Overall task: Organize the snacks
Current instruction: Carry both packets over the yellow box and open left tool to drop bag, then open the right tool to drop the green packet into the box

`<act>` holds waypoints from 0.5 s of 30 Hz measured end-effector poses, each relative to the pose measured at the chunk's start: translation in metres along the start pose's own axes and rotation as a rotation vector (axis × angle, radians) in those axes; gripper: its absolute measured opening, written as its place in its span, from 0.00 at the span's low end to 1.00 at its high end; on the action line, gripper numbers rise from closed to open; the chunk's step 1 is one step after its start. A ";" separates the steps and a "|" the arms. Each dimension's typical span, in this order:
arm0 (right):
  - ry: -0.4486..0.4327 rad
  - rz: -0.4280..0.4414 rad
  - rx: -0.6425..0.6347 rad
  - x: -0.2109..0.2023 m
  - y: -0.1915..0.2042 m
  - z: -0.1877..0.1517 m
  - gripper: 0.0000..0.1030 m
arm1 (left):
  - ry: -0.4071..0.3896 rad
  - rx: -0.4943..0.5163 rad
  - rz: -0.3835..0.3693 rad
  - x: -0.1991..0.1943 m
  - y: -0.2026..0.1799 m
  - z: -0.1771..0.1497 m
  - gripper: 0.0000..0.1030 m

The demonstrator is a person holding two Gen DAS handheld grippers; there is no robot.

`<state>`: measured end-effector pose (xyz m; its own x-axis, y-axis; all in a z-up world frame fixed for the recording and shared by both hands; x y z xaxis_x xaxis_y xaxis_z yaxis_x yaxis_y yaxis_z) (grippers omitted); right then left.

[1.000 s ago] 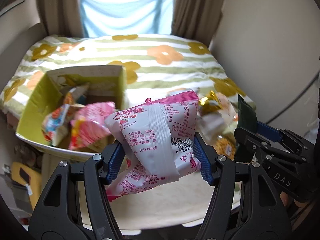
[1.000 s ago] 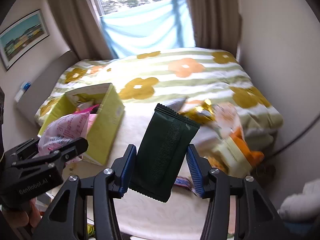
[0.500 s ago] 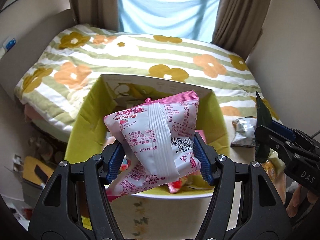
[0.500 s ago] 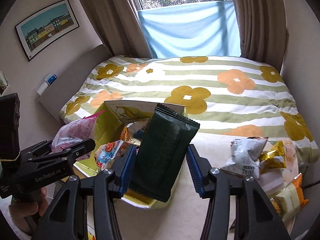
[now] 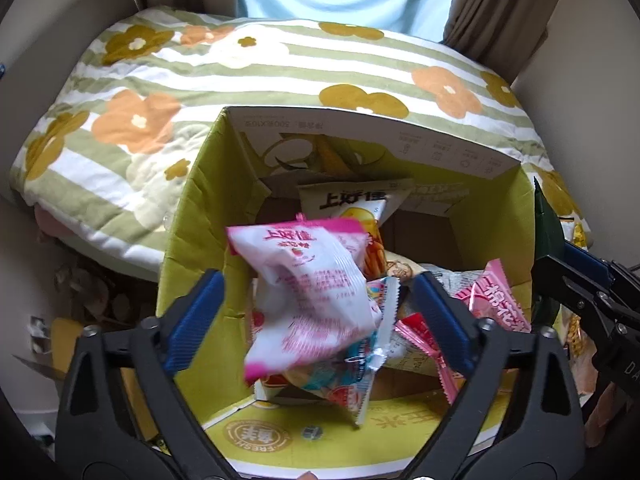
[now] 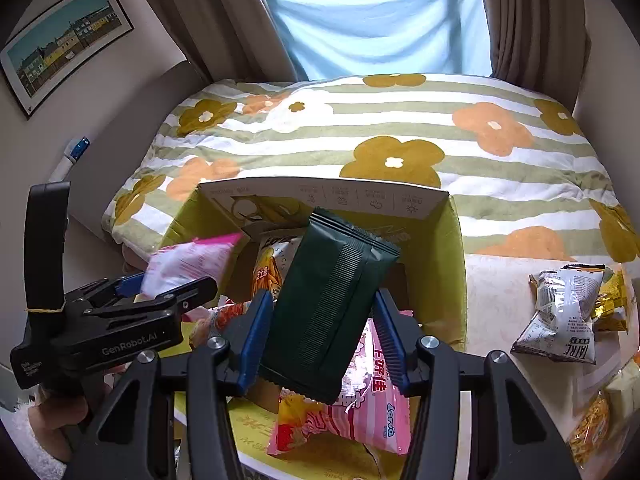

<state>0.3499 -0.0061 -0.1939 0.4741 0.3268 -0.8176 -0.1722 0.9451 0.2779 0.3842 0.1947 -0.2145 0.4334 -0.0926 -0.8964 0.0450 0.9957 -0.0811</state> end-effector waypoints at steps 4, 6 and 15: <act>0.024 -0.018 0.025 0.009 -0.005 0.000 0.46 | -0.013 -0.005 0.009 -0.005 0.006 -0.006 0.99; 0.038 -0.021 0.027 0.012 -0.006 -0.002 0.46 | -0.015 -0.021 0.007 -0.008 0.010 -0.013 0.99; 0.078 0.006 -0.010 0.028 0.003 0.003 0.46 | -0.017 -0.068 0.006 -0.019 0.019 -0.027 0.99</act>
<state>0.3648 0.0054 -0.2144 0.4047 0.3305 -0.8526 -0.1835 0.9428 0.2784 0.3531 0.2159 -0.2110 0.4487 -0.0865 -0.8895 -0.0186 0.9942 -0.1061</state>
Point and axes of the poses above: each gripper's, at about its wrist camera, not at the fingertips, and x roughly the way its jaws point, y to its left, z to its top, the point moved 4 cm from there along x, roughly the way its jaws point, and after that the axes turned 1 degree about y, right-handed, at the moved point
